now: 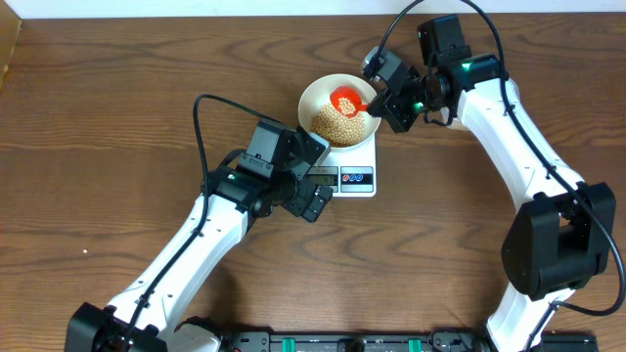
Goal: Scoop item into bowl and weigh 50g on scale
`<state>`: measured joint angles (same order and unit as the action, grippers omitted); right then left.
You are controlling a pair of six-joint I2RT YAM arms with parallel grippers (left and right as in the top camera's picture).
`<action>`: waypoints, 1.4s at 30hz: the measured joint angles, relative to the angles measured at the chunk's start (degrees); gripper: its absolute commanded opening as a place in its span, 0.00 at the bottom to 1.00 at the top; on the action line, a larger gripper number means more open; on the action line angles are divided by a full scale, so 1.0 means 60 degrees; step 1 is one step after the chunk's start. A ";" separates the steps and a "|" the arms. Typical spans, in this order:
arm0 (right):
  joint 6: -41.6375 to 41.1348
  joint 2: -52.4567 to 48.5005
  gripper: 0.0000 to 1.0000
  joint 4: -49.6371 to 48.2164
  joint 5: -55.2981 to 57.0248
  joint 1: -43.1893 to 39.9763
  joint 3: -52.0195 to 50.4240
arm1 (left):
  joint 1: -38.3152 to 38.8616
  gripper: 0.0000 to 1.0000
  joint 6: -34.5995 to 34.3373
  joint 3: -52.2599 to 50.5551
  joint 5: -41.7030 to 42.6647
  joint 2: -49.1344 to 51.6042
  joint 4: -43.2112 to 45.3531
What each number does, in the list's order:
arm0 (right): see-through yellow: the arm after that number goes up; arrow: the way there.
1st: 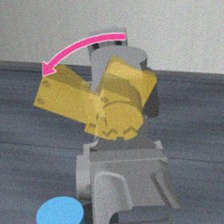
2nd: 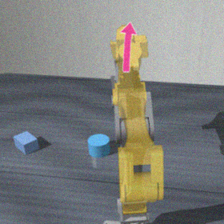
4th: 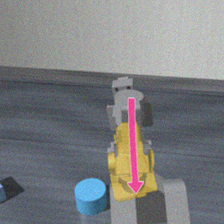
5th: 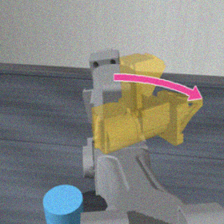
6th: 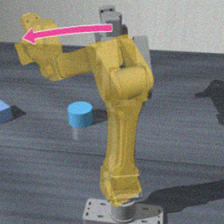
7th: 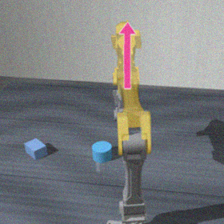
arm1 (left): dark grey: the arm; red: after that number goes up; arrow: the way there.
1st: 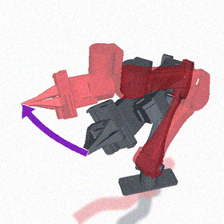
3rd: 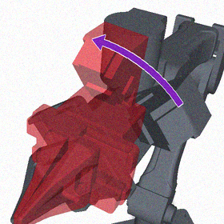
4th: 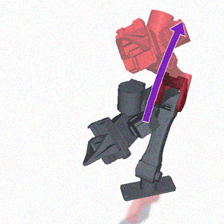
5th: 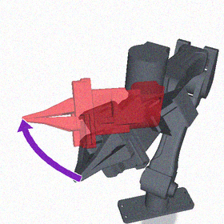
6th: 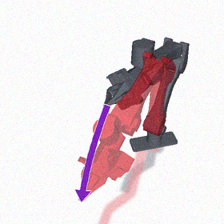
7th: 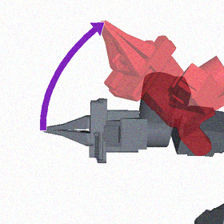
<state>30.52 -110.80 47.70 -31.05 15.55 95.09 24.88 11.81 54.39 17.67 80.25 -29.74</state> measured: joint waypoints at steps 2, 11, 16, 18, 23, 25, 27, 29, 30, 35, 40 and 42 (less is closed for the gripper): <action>-0.0018 0.0000 0.01 0.0000 0.0000 0.0000 0.0004 | 0.0000 0.98 0.0000 0.0000 0.0000 0.0000 0.0000; -0.0025 0.0000 0.01 -0.0004 0.0000 0.0000 0.0004 | 0.0000 0.98 0.0000 0.0000 0.0000 0.0000 0.0000; -0.0025 0.0000 0.01 0.0000 0.0000 0.0000 0.0000 | 0.0004 0.98 0.0000 0.0000 0.0000 0.0000 0.0000; -0.0022 0.0000 0.01 0.0000 0.0000 0.0000 0.0004 | 0.0000 0.98 0.0000 0.0000 0.0000 0.0000 0.0004; -0.0025 0.0000 0.01 -0.0004 0.0007 0.0000 0.0004 | 0.0000 0.98 0.0000 0.0000 0.0000 0.0000 0.0000; -0.0025 0.0000 0.01 -0.0011 0.0098 0.0000 0.0004 | 0.0000 0.98 0.0000 0.0000 0.0000 0.0000 0.0000; -0.0025 0.0000 0.01 -0.0040 0.0226 0.0000 0.0000 | 0.0000 0.98 0.0000 0.0000 0.0000 0.0000 0.0000; -0.0022 0.0000 0.01 -0.0073 0.0401 0.0000 0.0004 | 0.0000 0.98 0.0000 0.0000 0.0000 0.0000 0.0000; -0.0022 0.0000 0.01 -0.0076 0.0441 0.0000 0.0004 | 0.0000 0.98 0.0000 0.0000 0.0000 0.0000 0.0004; -0.0004 0.0000 0.01 -0.0109 0.0597 0.0000 0.0004 | 0.0000 0.98 0.0000 0.0000 0.0000 0.0000 0.0000; 0.0127 0.0000 0.01 -0.0127 0.0648 0.0000 0.0004 | 0.0000 0.98 0.0000 0.0000 0.0000 0.0000 0.0000; 0.0200 0.0000 0.01 -0.0146 0.0652 0.0000 0.0004 | 0.0000 0.98 0.0000 0.0000 0.0000 0.0000 0.0000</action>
<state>31.73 -110.80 46.83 -27.14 15.55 95.11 24.88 11.81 54.39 17.67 80.25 -29.74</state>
